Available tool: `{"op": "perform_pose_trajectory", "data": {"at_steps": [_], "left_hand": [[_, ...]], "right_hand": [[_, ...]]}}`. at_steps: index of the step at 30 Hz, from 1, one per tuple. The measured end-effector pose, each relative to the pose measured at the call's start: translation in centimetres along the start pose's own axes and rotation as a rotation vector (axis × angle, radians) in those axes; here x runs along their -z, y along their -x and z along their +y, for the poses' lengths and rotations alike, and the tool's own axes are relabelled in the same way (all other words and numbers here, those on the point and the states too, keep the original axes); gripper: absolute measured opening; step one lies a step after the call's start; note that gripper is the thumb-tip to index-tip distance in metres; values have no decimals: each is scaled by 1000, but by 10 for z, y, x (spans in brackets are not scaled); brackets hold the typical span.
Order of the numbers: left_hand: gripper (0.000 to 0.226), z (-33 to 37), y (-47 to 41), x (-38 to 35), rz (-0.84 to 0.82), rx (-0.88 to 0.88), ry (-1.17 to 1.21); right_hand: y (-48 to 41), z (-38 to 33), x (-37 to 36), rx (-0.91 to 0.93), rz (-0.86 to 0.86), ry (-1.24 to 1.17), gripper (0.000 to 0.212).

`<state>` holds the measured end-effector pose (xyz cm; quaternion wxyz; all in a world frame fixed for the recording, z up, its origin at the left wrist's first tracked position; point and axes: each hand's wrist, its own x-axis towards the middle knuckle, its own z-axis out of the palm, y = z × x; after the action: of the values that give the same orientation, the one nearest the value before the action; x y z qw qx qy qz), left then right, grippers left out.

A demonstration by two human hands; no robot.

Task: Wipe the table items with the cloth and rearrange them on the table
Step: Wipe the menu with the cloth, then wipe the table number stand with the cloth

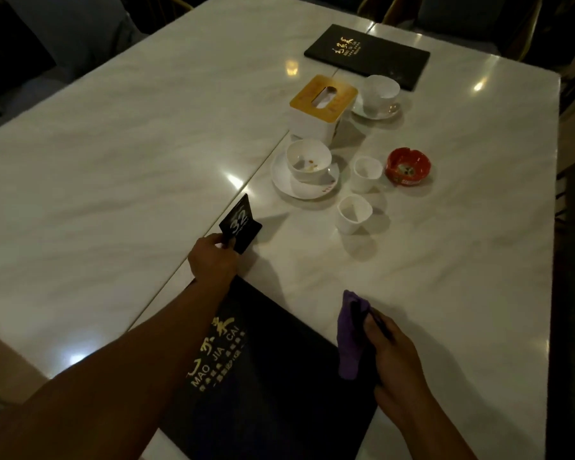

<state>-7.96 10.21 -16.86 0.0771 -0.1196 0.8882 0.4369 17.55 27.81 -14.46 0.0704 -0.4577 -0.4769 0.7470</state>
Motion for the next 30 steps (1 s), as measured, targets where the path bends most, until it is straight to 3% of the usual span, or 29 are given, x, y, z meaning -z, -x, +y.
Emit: {"op": "perform_pose_trajectory", "data": {"at_steps": [8, 15, 21, 26, 30], "left_hand": [[25, 25, 42, 1, 158, -166, 75], [12, 55, 136, 10, -104, -178, 224], [13, 56, 197, 0, -299, -147, 245], [14, 35, 214, -9, -492, -55, 253], [15, 26, 216, -10, -556, -41, 265]], "right_hand": [[1, -46, 32, -53, -105, -75, 24], [19, -95, 60, -177, -245, -221, 31], [30, -121, 79, 107, -200, 2, 29], [37, -114, 74, 350, -75, 375, 38], [40, -103, 59, 469, -39, 610, 39]]}}
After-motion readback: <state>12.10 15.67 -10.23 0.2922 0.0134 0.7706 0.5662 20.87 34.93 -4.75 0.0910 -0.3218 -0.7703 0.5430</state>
